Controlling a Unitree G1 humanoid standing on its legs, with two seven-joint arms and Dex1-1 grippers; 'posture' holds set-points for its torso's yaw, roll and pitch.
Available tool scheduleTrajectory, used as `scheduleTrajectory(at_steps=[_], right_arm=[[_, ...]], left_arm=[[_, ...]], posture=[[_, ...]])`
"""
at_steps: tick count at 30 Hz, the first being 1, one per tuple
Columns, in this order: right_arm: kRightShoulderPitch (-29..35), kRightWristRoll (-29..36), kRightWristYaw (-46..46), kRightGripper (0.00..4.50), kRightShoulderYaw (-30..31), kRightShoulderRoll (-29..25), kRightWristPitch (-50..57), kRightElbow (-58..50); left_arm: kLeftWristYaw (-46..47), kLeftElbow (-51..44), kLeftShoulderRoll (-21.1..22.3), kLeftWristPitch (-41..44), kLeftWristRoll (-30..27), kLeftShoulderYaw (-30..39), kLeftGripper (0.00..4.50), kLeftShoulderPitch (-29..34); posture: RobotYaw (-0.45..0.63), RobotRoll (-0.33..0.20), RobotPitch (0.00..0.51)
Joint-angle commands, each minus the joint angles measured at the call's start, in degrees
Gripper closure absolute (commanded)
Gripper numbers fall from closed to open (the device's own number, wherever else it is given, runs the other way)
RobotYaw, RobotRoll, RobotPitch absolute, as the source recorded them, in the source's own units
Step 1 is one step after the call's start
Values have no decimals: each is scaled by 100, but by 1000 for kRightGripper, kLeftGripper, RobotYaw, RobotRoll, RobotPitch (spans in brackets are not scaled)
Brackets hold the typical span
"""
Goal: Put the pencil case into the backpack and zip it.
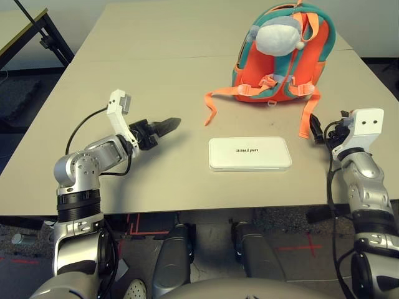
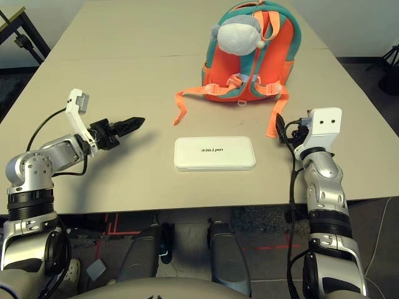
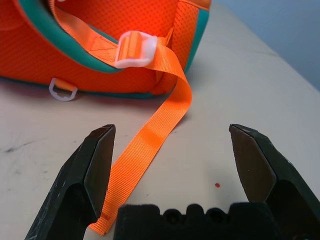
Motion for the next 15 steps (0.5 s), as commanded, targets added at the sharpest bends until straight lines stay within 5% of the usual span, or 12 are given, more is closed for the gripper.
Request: scheduleTrajectory(at_steps=[1, 15], right_arm=[[124, -115, 47, 15, 110, -39, 44, -169], [350, -226, 72, 15, 175, -30, 55, -395]], left_arm=[[154, 188, -197, 712, -322, 117, 0, -145], [-167, 1191, -524, 1016, -106, -143, 0, -281]], posture=[[-67, 0, 158], [-110, 0, 150]])
